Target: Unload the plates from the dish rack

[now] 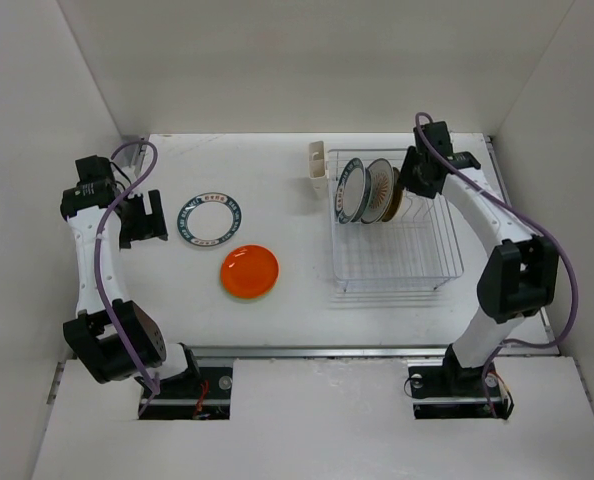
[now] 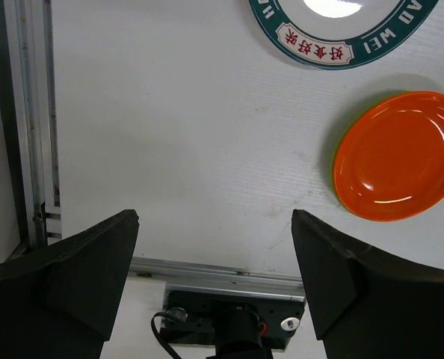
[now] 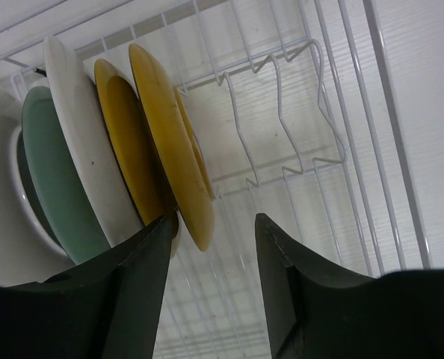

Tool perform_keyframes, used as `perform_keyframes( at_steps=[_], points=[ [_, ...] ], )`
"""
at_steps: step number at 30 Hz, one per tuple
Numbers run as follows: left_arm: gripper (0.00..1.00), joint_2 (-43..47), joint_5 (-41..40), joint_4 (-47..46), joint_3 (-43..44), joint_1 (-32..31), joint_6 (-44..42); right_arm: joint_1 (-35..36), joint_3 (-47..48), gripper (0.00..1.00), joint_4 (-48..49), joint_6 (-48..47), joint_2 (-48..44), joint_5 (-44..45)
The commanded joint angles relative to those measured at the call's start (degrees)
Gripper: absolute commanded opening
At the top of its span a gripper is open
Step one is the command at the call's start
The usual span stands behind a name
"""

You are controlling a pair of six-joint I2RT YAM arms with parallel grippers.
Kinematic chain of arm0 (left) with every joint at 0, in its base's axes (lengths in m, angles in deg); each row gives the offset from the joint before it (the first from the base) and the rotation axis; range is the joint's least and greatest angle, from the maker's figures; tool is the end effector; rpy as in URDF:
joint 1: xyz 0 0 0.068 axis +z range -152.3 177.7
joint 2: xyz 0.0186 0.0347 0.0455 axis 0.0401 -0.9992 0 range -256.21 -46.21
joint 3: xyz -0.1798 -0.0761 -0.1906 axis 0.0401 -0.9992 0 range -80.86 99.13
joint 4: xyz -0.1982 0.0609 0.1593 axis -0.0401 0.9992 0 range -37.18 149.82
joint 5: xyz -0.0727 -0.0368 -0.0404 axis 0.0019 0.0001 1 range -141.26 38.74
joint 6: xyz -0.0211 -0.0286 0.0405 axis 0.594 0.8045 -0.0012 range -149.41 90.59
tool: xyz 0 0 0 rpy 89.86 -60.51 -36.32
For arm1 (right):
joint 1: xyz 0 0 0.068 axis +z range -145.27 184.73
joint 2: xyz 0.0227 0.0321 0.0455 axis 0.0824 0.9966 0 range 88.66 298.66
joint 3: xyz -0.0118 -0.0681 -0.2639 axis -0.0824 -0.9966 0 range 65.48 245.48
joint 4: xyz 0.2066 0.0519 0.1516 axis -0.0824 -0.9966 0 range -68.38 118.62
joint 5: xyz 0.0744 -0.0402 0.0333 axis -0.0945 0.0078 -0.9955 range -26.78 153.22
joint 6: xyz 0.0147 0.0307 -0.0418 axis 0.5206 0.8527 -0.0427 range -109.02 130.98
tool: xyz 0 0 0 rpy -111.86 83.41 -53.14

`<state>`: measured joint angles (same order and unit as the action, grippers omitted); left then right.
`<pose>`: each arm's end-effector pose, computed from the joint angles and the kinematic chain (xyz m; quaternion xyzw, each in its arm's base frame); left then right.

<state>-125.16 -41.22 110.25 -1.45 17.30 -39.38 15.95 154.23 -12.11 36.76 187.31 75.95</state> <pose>0.2596 0.0859 0.3432 -0.0553 0.9538 -0.0088 0.2952 0.3746 0.0662 0.3074 0.1556 0.9235 0.0072 0.3506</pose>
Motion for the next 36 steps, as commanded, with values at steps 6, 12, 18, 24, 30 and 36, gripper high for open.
perform_keyframes(
  at_steps=[6, 12, 18, 24, 30, 36],
  points=[
    [0.81, 1.88, -0.99, 1.11, 1.62, -0.08, -1.01, -0.33, -1.30, 0.53, 5.39, 0.50, 3.30, -2.27],
    [0.81, 1.88, -0.99, 1.11, 1.62, -0.08, -1.01, -0.33, -0.77, 0.36, 5.93, 1.03, 5.50, -2.27],
    [0.81, 1.88, -0.99, 1.63, 1.62, -0.08, -1.01, 0.20, -0.25, 0.00, 5.13, 1.03, 3.84, 1.15],
    [0.81, 2.41, -0.46, 2.16, 2.76, -0.08, -1.01, 2.05, 3.18, 0.00, -1.00, -0.20, -1.61, 11.68],
    [0.81, 2.41, 1.47, 2.16, 3.82, -0.08, -0.48, 2.58, 5.56, 0.00, -6.90, -1.43, -4.87, 21.09],
    [0.81, 2.93, 1.47, 2.16, 4.43, -0.08, -0.48, 2.58, 2.92, 0.00, -7.35, -1.43, -11.54, 23.57]
  ],
)
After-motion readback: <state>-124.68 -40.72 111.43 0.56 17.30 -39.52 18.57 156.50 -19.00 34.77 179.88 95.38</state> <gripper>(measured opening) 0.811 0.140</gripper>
